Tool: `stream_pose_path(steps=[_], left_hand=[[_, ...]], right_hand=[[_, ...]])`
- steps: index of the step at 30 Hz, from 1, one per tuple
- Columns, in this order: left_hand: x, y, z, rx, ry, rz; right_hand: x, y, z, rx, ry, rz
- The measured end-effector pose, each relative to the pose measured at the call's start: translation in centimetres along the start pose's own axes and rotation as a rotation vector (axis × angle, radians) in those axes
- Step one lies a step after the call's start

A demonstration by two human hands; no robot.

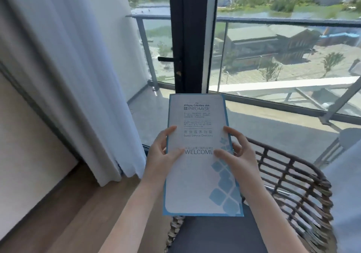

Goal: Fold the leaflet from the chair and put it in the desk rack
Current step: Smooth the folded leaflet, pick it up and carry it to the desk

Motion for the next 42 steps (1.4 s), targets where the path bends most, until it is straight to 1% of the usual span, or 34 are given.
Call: stream_pose_path(steps=[5, 9, 13, 19, 23, 25, 27, 35, 38, 42], left_hand=[[-1.0, -10.5, 2.8, -0.287, 0.025, 0.039], [-1.7, -19.0, 6.2, -0.481, 0.029, 0.033], [-2.3, -27.6, 9.5, -0.636, 0.033, 0.023], [-4.0, -40.7, 13.9, -0.821, 0.064, -0.036], [-5.4, -47.7, 17.7, -0.971, 0.105, -0.044], [-5.7, -50.8, 20.4, -1.077, 0.127, -0.035], [-6.0, -52.5, 22.1, -1.133, 0.131, -0.032], [-5.6, -59.7, 28.5, -1.448, 0.140, -0.012], [-5.2, -62.4, 30.0, -1.552, 0.178, 0.004], [-5.2, -65.3, 32.3, -1.762, 0.233, 0.029]], right_hand=[[-1.1, 11.1, -0.9, 0.266, 0.038, -0.006], [-2.6, 20.7, 0.2, 0.451, 0.076, -0.014], [-4.2, 30.5, 2.1, 0.590, 0.116, -0.026], [-6.0, 45.7, 5.7, 0.776, 0.123, -0.030], [-6.7, 54.7, 8.8, 0.935, 0.123, -0.030], [-6.9, 59.0, 10.9, 1.034, 0.128, -0.023], [-7.1, 61.8, 12.2, 1.093, 0.130, -0.018], [-9.3, 73.6, 18.1, 1.391, 0.179, 0.008], [-10.1, 78.3, 19.8, 1.506, 0.171, 0.025], [-10.7, 85.1, 23.2, 1.709, 0.156, 0.030]])
Point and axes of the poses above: each hand's wrist, its own z-axis away from the middle knuckle, its own y-axis out of the palm, x = y × z, the point moved 3 cm from there along -z, towards the middle knuckle
